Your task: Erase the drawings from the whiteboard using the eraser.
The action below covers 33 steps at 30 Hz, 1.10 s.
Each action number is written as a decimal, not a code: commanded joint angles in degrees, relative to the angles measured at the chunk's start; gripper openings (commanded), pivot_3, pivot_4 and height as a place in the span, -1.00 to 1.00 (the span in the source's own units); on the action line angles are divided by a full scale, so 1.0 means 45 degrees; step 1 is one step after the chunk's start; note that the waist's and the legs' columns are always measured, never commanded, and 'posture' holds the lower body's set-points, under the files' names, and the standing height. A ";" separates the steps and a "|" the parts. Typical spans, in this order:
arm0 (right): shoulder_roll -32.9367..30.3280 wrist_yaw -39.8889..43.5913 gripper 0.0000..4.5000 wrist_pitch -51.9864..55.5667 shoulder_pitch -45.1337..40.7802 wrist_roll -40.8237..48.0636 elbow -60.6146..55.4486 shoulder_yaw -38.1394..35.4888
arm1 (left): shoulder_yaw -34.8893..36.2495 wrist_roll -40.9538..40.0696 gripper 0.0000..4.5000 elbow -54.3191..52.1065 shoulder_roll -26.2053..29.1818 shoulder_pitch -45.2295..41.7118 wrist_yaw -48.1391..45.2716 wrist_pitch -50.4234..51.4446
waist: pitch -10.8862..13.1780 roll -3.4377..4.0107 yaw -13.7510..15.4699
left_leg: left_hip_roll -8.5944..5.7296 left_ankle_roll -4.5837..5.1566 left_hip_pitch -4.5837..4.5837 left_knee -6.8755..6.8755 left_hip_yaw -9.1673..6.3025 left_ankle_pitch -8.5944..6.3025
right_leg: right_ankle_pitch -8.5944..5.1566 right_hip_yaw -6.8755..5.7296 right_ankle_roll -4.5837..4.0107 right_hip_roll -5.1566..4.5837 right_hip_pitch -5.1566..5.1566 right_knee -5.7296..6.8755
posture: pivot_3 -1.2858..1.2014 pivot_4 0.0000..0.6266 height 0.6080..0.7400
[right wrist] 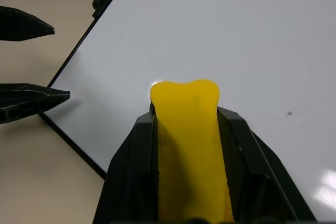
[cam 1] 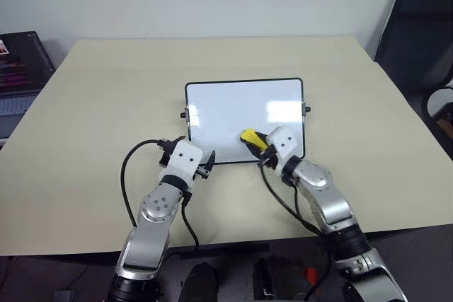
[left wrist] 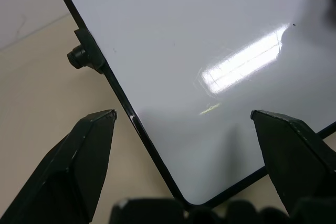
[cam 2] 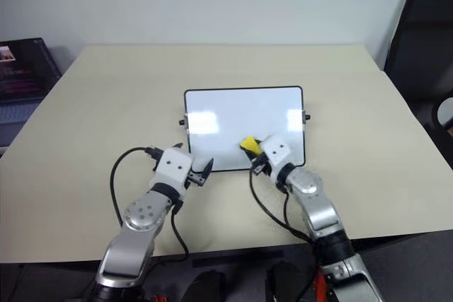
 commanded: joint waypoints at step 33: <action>-0.2007 -0.3666 -0.47 0.8103 0.2218 0.2032 -0.4383 -0.6088 | -0.1995 -0.6191 1.00 0.4204 -0.0408 -0.4088 -0.8722 -0.3021 | 0.0004 0.0001 -0.0046 | -0.0017 0.0001 0.0007 0.0020 0.0043 -0.0001 | 0.0001 -0.0003 0.0012 0.0021 0.0020 0.0014 | 0.03 -0.52 1.00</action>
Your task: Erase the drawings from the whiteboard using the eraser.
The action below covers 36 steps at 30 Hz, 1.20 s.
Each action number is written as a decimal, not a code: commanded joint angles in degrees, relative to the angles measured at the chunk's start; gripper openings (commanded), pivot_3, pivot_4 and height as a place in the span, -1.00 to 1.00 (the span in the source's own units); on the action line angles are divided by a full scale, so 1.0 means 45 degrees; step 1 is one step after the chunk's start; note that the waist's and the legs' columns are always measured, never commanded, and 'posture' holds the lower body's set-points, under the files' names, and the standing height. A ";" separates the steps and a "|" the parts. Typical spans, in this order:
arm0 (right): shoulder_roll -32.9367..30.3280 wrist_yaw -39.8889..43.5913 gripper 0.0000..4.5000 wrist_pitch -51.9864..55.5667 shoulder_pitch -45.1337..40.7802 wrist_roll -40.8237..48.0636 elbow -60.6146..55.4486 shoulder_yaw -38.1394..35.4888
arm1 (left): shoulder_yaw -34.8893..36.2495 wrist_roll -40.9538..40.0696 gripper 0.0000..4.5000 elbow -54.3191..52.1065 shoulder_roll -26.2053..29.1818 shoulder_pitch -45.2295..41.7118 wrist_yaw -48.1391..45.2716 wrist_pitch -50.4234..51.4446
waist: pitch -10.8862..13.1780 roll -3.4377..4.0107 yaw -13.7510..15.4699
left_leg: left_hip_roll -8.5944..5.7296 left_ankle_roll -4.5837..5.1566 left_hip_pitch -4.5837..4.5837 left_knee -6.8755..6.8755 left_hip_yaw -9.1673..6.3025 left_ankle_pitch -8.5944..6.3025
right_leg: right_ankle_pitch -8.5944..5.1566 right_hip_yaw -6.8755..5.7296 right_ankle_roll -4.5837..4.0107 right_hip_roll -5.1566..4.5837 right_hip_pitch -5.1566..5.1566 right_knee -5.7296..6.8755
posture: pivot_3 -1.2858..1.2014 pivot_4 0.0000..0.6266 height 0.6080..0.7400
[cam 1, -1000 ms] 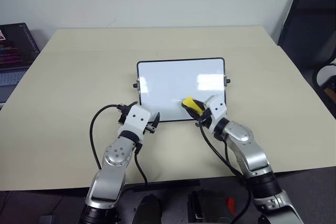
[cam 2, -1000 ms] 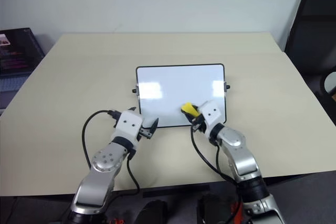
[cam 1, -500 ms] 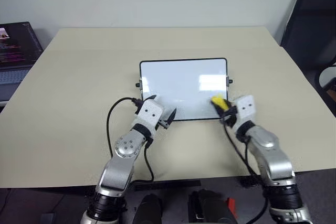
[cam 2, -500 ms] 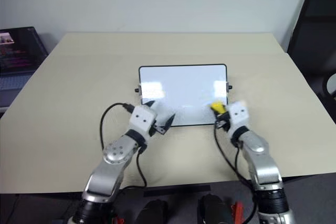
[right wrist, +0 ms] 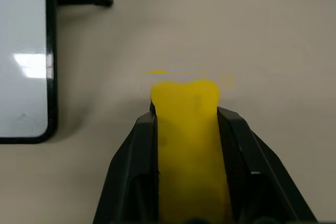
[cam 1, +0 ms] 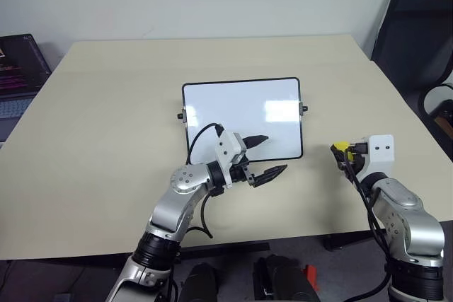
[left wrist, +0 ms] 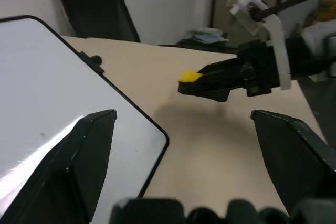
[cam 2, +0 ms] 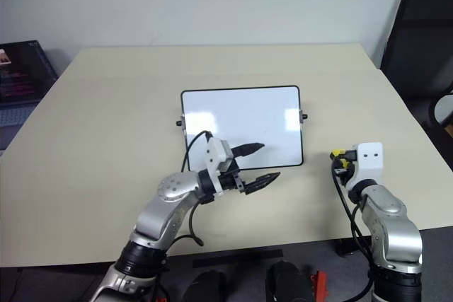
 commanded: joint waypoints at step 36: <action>-0.0639 -0.0711 0.99 0.0318 -0.1280 -0.0084 0.1924 -0.0210 | -0.0601 -0.0308 1.00 -0.0028 0.1113 -0.0333 -0.1791 0.0909 | -0.0001 0.0004 -0.0001 | -0.0001 0.0002 0.0009 0.0011 -0.0003 0.0001 | 0.0002 0.0007 0.0004 0.0004 0.0005 0.0016 | 0.03 -0.52 1.00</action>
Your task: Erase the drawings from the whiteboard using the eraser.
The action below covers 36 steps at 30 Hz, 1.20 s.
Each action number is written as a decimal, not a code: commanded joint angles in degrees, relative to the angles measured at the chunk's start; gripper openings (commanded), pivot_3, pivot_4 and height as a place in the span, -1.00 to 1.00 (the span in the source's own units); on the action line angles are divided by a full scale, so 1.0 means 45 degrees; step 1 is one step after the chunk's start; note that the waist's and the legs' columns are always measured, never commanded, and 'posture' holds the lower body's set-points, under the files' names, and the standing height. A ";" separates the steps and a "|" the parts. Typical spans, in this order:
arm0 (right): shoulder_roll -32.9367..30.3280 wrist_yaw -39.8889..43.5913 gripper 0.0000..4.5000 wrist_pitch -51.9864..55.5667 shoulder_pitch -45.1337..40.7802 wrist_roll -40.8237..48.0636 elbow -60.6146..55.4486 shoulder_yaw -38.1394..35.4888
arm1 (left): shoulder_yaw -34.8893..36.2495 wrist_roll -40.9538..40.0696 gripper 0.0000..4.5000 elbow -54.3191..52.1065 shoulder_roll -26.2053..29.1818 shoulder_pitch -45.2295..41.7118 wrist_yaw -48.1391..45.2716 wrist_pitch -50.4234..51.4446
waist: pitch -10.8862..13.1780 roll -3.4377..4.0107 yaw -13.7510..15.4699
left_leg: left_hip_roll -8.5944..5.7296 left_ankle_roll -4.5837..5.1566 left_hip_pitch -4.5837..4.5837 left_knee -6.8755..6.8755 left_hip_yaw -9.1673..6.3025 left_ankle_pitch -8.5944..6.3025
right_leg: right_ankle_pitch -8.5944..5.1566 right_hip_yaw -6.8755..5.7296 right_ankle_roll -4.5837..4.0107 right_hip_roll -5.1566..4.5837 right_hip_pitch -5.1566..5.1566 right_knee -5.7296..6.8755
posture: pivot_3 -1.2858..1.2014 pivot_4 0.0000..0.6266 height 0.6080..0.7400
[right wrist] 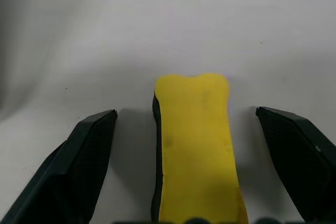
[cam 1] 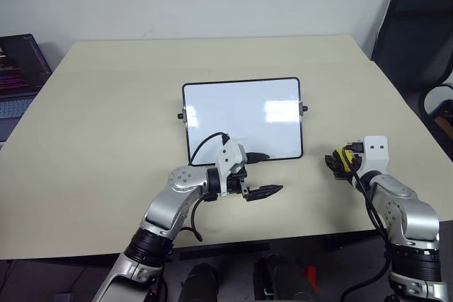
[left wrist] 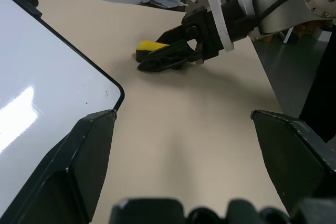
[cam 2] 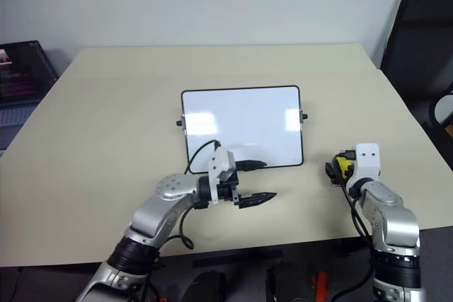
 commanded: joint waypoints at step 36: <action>0.3423 -0.2106 0.99 -0.8847 0.7682 -0.3080 -0.5096 0.2302 | 0.4512 0.3048 1.00 -0.5695 -0.0414 0.7467 0.8742 -0.0767 | -0.0027 0.0009 0.0081 | 0.0027 -0.0009 0.0018 0.0011 -0.0017 0.0000 | -0.0059 0.0014 -0.0095 -0.0065 0.0004 -0.0022 | 0.03 -0.52 1.00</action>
